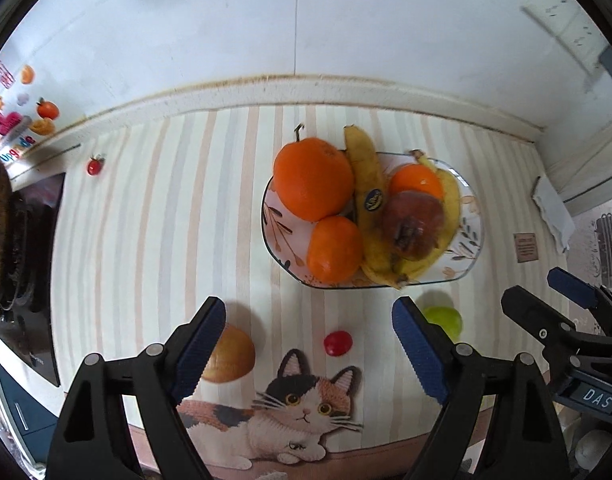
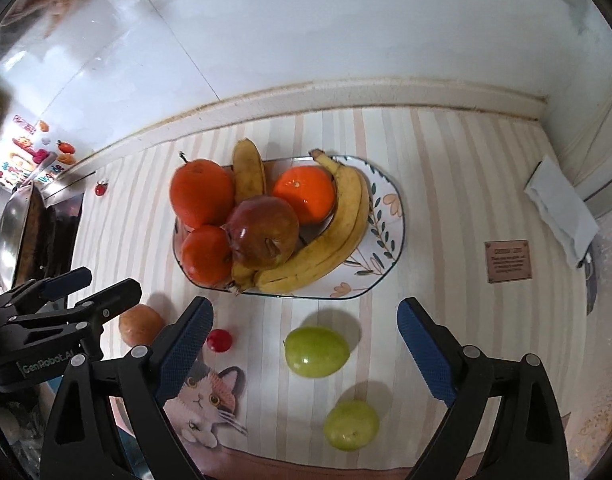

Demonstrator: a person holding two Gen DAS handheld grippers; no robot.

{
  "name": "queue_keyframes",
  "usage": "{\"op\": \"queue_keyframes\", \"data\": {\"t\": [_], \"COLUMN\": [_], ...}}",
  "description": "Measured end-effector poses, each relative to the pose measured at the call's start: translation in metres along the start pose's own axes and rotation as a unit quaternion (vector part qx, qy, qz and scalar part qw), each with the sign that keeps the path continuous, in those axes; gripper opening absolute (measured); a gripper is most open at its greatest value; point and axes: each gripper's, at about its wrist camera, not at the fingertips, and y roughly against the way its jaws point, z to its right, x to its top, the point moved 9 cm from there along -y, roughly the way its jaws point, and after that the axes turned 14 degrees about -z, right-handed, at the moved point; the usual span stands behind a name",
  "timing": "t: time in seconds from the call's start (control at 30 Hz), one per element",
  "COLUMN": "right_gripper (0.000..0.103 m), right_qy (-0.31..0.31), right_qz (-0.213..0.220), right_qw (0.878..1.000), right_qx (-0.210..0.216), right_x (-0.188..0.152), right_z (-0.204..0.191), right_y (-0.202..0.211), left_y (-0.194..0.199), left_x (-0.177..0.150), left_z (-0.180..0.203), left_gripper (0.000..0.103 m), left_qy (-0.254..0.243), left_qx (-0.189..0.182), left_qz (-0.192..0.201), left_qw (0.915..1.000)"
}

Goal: Organize fruits
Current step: 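Withdraw both grippers from the plate, then grasp the brown apple with the left gripper while the right grasps a green apple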

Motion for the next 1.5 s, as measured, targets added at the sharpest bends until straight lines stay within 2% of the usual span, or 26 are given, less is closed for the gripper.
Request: {"op": "queue_keyframes", "data": {"t": [0.43,0.83,0.97,1.1,1.27,1.37,1.5], "right_gripper": [0.096,0.096,0.096,0.096,0.096,0.096,0.096], "right_qy": [0.017,0.024,0.022,0.002,-0.040,-0.075,-0.117], "right_qz": [0.062,0.101,0.102,0.071,-0.020,-0.082,-0.131], "right_qw": [0.998,0.995,0.995,0.997,0.999,0.993,0.982], "right_qx": [-0.011,0.001,0.008,0.017,0.028,0.046,0.076], "right_x": [-0.041,-0.065,-0.068,-0.072,-0.085,-0.099,-0.116], "right_z": [-0.004,-0.013,-0.014,-0.002,0.032,0.052,0.065], "right_y": [0.079,0.126,0.128,0.104,0.027,-0.029,-0.084], "left_y": [0.056,0.099,0.102,0.089,0.049,0.019,-0.021], "left_x": [-0.041,-0.060,-0.063,-0.063,-0.068,-0.074,-0.087], "left_z": [0.028,0.031,0.028,0.019,-0.004,-0.020,-0.045], "left_gripper": [0.085,0.085,0.085,0.085,0.085,0.085,0.085], "left_qy": [-0.022,-0.014,-0.005,0.006,0.035,0.055,0.084], "left_qx": [-0.023,-0.023,-0.021,-0.017,-0.006,0.005,0.012], "left_qz": [0.037,0.086,0.096,0.088,0.054,0.028,-0.016], "left_qw": [0.9988,0.9960,0.9952,0.9960,0.9979,0.9981,0.9963]}}
